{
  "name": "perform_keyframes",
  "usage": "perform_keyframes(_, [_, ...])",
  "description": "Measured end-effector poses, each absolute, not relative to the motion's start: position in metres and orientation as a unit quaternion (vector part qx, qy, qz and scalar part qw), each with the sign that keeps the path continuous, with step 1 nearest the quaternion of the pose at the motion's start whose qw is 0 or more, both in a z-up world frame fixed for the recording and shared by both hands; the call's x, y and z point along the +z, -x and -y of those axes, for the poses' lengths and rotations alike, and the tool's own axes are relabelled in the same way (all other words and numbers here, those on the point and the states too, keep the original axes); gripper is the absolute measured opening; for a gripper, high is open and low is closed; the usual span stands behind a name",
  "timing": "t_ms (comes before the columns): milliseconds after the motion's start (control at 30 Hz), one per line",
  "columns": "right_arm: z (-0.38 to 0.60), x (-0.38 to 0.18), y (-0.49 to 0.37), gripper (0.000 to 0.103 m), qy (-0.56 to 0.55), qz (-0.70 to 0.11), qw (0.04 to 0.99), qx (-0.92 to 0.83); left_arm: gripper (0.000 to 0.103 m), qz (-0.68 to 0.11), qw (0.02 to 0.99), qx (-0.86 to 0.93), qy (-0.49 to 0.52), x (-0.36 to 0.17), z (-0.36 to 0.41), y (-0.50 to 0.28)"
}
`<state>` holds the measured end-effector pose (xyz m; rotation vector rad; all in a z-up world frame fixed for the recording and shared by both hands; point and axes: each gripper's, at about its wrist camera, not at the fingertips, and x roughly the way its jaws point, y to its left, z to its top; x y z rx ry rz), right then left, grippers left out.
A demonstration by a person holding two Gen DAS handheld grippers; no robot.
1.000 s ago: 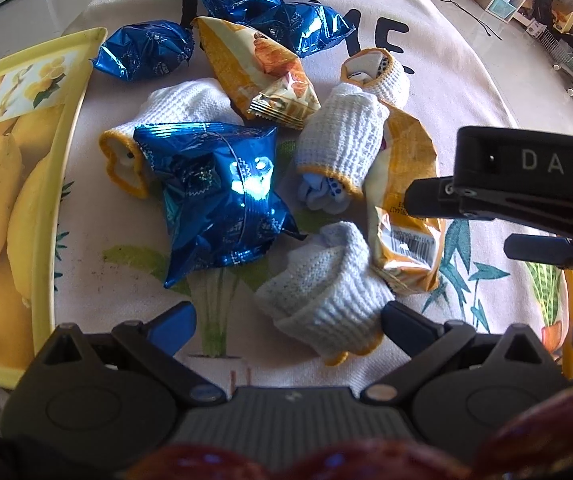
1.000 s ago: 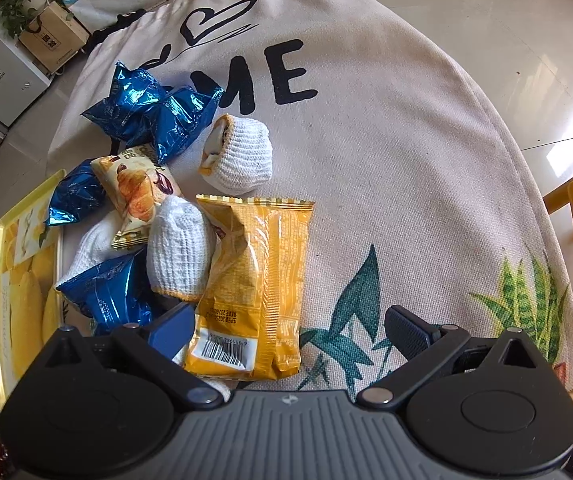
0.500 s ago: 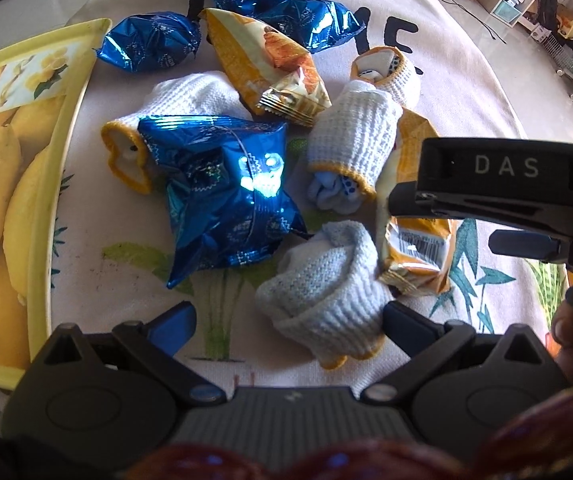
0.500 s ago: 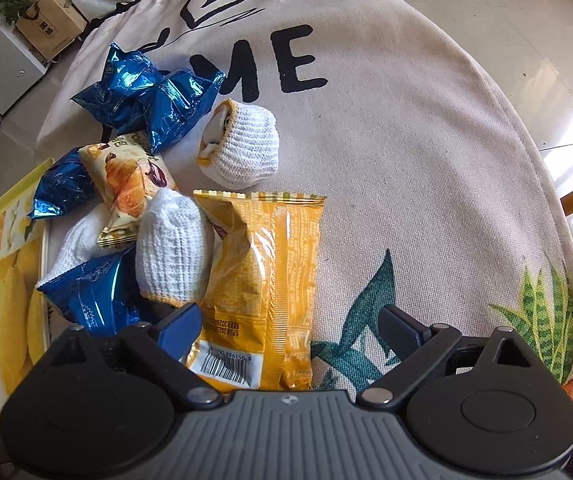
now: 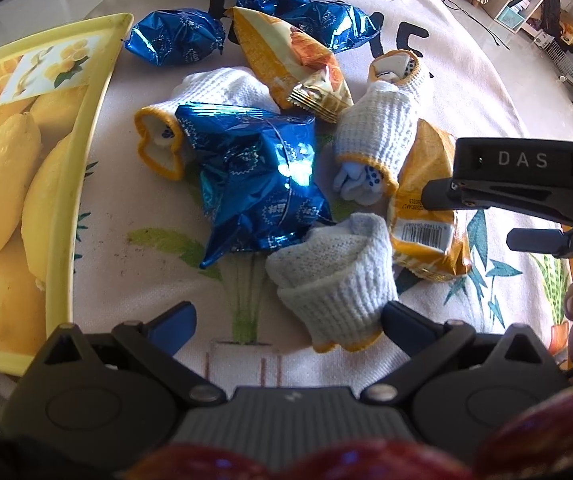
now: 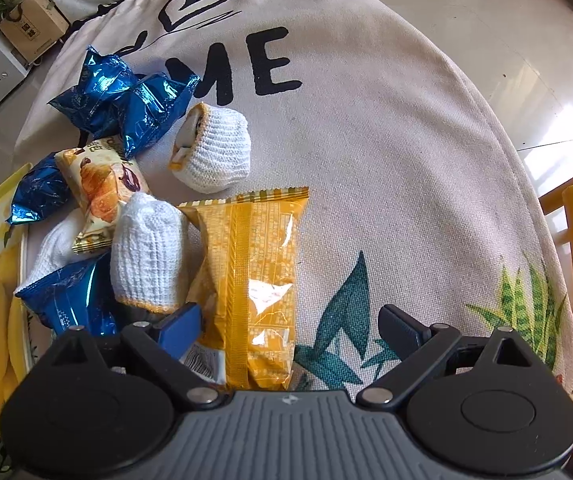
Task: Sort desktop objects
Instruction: 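Grasp the yellow snack bag with the right tool while the left tool grasps a white glove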
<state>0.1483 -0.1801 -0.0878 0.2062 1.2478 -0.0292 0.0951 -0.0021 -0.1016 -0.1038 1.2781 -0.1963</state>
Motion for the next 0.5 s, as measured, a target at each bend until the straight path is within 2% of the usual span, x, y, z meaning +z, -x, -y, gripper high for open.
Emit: perform_keyframes(500, [0.18, -0.091, -0.147, 0.096, -0.097, -0.589, 0.802, -0.012, 0.103, -0.603, 0.793, -0.081, 0.041, -0.118, 0.03, -0.116])
